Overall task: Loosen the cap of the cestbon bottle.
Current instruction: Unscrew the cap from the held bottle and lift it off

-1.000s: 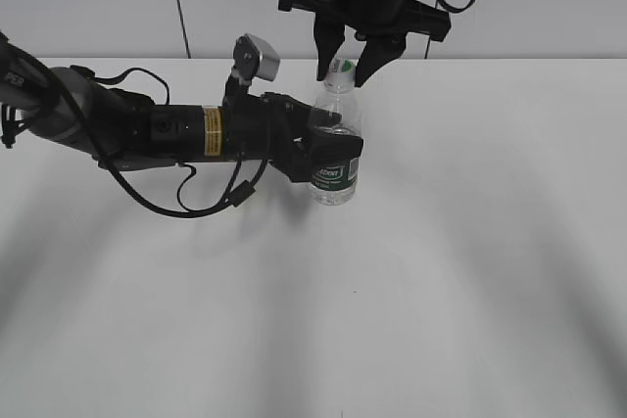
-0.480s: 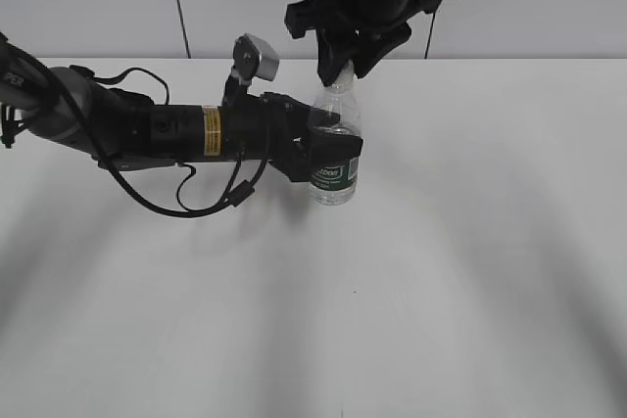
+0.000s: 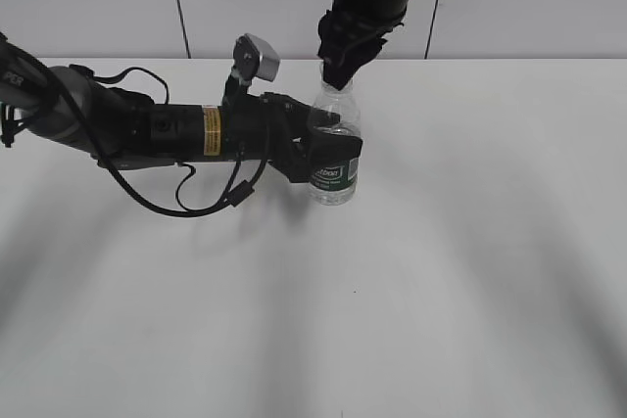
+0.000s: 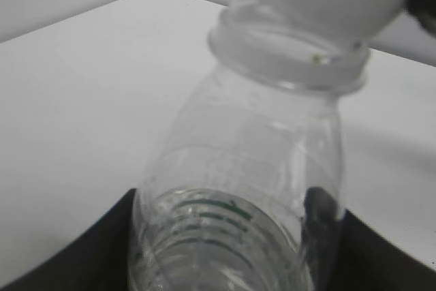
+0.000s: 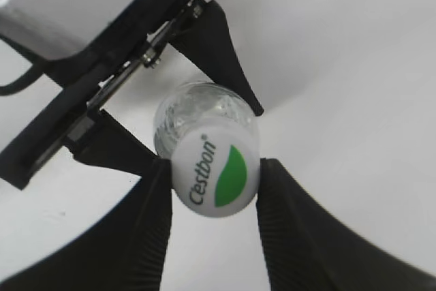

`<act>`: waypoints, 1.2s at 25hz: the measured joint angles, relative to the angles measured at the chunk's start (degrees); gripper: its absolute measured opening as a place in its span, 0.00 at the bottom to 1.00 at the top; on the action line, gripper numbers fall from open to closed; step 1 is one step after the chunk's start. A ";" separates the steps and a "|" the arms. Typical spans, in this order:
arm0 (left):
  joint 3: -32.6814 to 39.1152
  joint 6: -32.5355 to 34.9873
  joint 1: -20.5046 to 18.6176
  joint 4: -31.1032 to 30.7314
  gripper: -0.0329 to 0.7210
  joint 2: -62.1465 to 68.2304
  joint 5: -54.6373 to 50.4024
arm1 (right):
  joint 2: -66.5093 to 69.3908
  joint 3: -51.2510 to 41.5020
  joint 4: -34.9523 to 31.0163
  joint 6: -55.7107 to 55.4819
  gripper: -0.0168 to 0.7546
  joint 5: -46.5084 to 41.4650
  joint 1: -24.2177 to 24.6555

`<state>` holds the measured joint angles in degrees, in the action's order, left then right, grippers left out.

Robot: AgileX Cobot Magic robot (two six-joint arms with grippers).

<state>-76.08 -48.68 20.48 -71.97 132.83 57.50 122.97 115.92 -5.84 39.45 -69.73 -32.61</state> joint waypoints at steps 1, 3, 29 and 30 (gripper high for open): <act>0.00 0.00 0.00 -0.05 0.60 0.00 -0.03 | 0.00 0.01 0.00 2.88 0.41 0.00 0.00; 0.00 0.00 0.00 -0.07 0.60 -0.07 -0.15 | 0.00 0.01 0.00 8.31 0.40 0.00 0.00; -0.01 0.05 0.00 -0.45 0.60 -0.16 -0.31 | -5.75 -0.23 6.76 0.65 0.40 -0.02 0.63; -0.01 0.05 0.00 -0.45 0.60 -0.16 -0.37 | -6.00 -0.23 8.36 -2.48 0.40 -0.02 1.16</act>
<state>-76.08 -48.63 20.48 -72.42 132.67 57.13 116.96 115.69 2.53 36.97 -69.75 -31.45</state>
